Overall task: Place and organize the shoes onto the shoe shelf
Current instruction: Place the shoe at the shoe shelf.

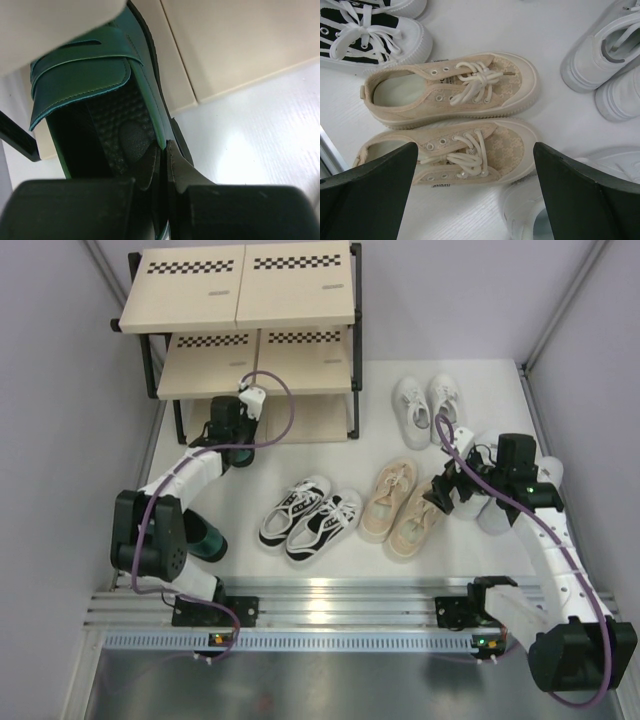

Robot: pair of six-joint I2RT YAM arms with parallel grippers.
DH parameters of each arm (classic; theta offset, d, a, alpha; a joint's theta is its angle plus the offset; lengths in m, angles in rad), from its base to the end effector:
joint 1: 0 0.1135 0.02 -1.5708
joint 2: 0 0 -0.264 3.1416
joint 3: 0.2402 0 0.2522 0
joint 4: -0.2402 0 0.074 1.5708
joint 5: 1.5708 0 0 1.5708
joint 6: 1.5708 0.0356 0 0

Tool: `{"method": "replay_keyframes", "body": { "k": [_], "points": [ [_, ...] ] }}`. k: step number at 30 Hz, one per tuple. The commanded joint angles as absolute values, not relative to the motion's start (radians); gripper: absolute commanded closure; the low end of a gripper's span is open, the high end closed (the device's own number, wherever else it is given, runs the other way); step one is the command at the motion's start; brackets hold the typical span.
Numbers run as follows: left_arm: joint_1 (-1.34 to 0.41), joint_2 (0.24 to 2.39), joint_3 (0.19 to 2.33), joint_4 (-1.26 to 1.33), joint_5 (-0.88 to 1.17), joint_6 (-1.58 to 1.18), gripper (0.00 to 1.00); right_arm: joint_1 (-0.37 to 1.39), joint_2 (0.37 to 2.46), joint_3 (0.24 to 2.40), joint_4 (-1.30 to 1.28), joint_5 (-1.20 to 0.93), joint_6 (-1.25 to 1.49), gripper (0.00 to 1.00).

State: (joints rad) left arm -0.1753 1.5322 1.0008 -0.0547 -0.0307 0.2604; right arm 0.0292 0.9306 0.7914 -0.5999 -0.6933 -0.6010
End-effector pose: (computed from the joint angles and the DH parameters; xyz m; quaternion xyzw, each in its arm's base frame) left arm 0.3376 -0.0587 0.2443 0.1834 0.8619 0.0336 0.4716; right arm 0.1874 0.0282 0.2824 -0.3971 0.7755 0.1910 0.4522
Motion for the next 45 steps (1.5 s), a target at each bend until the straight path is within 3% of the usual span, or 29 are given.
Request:
{"method": "replay_keyframes", "body": {
  "k": [1,22,25,30,38,45],
  "points": [
    [-0.169,1.528,1.086,0.186,-0.068,0.319,1.00,0.012,0.930,0.799,-0.600,-0.736,-0.621,0.01],
    [-0.163,1.690,1.210,0.161,-0.084,0.347,0.97,0.009,0.931,0.796,-0.604,-0.749,-0.627,0.01],
    [-0.163,1.694,1.207,0.160,-0.086,0.341,0.79,0.009,0.930,0.796,-0.604,-0.749,-0.629,0.01],
    [-0.163,1.690,1.206,0.152,-0.097,0.327,0.59,0.009,0.931,0.796,-0.606,-0.752,-0.629,0.01],
    [-0.163,1.592,1.193,0.112,-0.052,0.256,0.45,0.009,0.930,0.795,-0.609,-0.756,-0.632,0.01],
    [-0.163,1.367,1.117,0.020,-0.027,0.083,0.31,0.009,0.928,0.796,-0.611,-0.758,-0.635,0.01]
  ]
}}
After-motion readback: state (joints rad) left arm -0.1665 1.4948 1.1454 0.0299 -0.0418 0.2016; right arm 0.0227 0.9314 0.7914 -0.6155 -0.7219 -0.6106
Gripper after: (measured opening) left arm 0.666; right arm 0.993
